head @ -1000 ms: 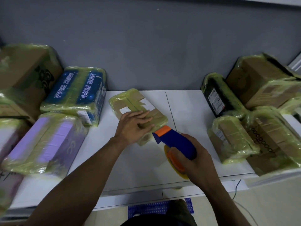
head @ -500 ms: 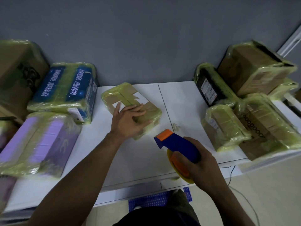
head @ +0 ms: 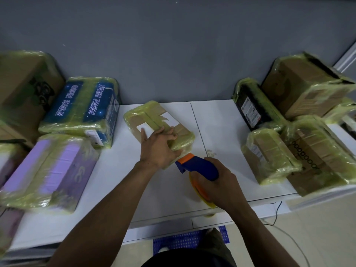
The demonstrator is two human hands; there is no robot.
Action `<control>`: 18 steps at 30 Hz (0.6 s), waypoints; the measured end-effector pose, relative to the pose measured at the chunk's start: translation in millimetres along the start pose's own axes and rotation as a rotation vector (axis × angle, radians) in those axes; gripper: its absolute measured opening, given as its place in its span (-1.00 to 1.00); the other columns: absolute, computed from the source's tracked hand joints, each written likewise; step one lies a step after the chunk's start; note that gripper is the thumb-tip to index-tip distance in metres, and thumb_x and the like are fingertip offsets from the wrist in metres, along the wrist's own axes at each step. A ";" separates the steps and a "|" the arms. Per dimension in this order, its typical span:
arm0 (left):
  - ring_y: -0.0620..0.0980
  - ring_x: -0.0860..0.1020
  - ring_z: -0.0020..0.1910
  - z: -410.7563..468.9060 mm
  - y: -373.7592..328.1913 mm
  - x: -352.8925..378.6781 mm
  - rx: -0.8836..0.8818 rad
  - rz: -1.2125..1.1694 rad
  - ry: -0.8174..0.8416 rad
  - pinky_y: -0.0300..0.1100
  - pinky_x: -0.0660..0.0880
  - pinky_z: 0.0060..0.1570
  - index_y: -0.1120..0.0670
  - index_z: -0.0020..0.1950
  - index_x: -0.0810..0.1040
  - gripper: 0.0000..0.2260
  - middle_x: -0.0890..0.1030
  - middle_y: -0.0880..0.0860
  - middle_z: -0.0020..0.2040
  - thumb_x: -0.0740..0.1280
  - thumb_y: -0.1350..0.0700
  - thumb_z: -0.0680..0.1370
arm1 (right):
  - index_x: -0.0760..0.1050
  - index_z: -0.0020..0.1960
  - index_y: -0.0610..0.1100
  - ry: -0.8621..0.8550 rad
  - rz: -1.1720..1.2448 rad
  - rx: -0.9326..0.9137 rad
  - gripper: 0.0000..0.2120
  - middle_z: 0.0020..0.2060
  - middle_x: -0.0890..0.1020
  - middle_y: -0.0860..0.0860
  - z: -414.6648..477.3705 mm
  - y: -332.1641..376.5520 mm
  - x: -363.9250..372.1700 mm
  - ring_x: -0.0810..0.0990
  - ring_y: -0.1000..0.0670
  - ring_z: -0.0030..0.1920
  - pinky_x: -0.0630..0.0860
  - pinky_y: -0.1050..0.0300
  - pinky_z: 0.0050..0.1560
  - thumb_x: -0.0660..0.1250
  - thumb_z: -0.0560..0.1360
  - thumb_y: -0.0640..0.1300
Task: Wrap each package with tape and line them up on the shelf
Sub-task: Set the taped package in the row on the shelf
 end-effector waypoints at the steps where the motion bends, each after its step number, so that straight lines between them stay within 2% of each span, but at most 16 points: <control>1: -0.18 0.15 0.59 0.1 0.1 0.4 -0.005 -0.013 -0.003 0.28 -0.26 0.53 -0.18 0.37 0.55 -0.47 0.31 -0.29 0.54 0.44 -0.30 0.43 | 0.40 -0.01 0.50 -0.007 -0.002 -0.012 -0.68 -0.17 0.60 0.46 2.3 3.0 0.9 0.55 0.44 -0.08 0.42 0.57 -0.26 0.50 0.50 0.15; 3: -0.21 0.13 0.59 -0.3 1.7 1.2 -0.014 -0.052 -0.010 0.25 -0.31 0.53 -0.18 0.36 0.56 -0.47 0.31 -0.30 0.53 0.46 -0.30 0.43 | 0.37 -0.02 0.58 -0.024 -0.014 -0.032 -0.64 -0.12 0.54 0.55 6.2 7.8 3.7 0.56 0.42 -0.09 0.43 0.52 -0.31 0.47 0.49 0.16; 6: -0.25 0.10 0.58 -0.3 4.6 2.8 -0.018 -0.084 -0.009 0.19 -0.36 0.52 -0.18 0.35 0.57 -0.46 0.30 -0.31 0.53 0.45 -0.33 0.42 | 0.41 -0.03 0.48 -0.065 0.000 -0.036 -0.76 -0.09 0.56 0.51 12.1 8.9 7.7 0.59 0.35 -0.10 0.42 0.42 -0.30 0.43 0.48 0.18; 9: -0.24 0.12 0.58 0.5 5.5 3.8 -0.013 -0.116 -0.020 0.17 -0.37 0.52 -0.16 0.34 0.59 -0.46 0.32 -0.29 0.53 0.48 -0.31 0.40 | 0.39 -0.02 0.53 -0.078 -0.017 -0.040 -0.73 -0.12 0.57 0.49 16.2 8.7 10.7 0.57 0.39 -0.08 0.46 0.31 -0.26 0.42 0.47 0.20; 12: -0.25 0.14 0.56 1.3 6.5 5.9 -0.030 -0.173 -0.048 0.13 -0.36 0.51 -0.14 0.29 0.63 -0.48 0.36 -0.28 0.51 0.52 -0.28 0.38 | 0.44 -0.07 0.37 -0.080 -0.052 -0.019 -0.81 -0.25 0.61 0.32 21.9 4.5 9.9 0.62 0.27 -0.18 0.53 0.25 -0.23 0.45 0.46 0.18; 18: -0.26 0.17 0.53 3.1 8.7 7.1 -0.042 -0.188 -0.081 0.07 -0.36 0.51 -0.14 0.26 0.65 -0.49 0.40 -0.28 0.47 0.52 -0.29 0.37 | 0.50 0.12 0.12 -0.049 -0.176 -0.039 -0.70 -0.17 0.65 0.15 33.6 11.8 10.8 0.64 0.13 -0.19 0.63 0.16 -0.18 0.49 0.48 0.17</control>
Point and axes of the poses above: each hand's wrist, its own z-axis towards the middle knuckle, its own x-axis out of the palm, y = z × x, the point moved 8 cm from there along z, towards the middle knuckle
